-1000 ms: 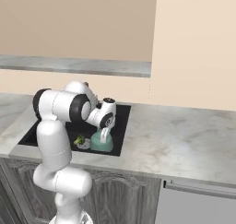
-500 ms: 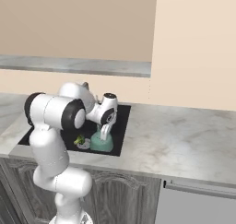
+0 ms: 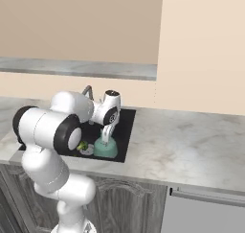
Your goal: Open the cabinet, pick the kettle from the cabinet, and place it in the sink.
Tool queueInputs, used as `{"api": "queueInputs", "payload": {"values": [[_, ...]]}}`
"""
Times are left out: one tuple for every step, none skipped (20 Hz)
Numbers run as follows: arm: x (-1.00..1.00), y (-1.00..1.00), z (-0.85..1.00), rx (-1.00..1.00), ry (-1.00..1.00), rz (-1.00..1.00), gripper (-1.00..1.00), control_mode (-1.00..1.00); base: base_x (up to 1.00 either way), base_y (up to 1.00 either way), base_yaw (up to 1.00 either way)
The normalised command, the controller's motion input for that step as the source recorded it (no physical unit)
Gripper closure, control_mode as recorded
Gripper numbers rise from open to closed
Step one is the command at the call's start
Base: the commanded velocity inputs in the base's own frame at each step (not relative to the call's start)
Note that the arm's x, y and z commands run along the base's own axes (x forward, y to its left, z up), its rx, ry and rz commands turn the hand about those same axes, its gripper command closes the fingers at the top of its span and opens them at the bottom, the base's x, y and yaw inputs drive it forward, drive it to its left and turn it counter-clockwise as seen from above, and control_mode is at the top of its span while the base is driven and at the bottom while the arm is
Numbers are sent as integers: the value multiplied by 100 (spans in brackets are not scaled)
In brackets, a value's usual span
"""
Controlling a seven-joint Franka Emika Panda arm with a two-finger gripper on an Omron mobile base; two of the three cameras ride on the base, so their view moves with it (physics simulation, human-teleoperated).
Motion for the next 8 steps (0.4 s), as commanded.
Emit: {"api": "queueInputs", "payload": {"values": [[-27, 0, 43, 0, 0, -1, -100, -100, 0, 0, 0], [-26, 0, 42, 0, 0, -4, -100, -100, 0, 0, 0], [-26, 0, 41, 0, 0, -7, -100, -100, 0, 0, 0], [-27, 0, 41, 0, 0, -11, -100, -100, 0, 0, 0], [-27, 0, 41, 0, 0, -14, -100, -100, 0, 0, 0], [-29, 0, 40, 0, 0, -16, -100, -100, 0, 0, 0], [-28, 0, 39, 0, 0, -18, -100, -100, 0, 0, 0], [-30, -1, 39, 0, 0, -19, -100, -100, 0, 0, 0]]}}
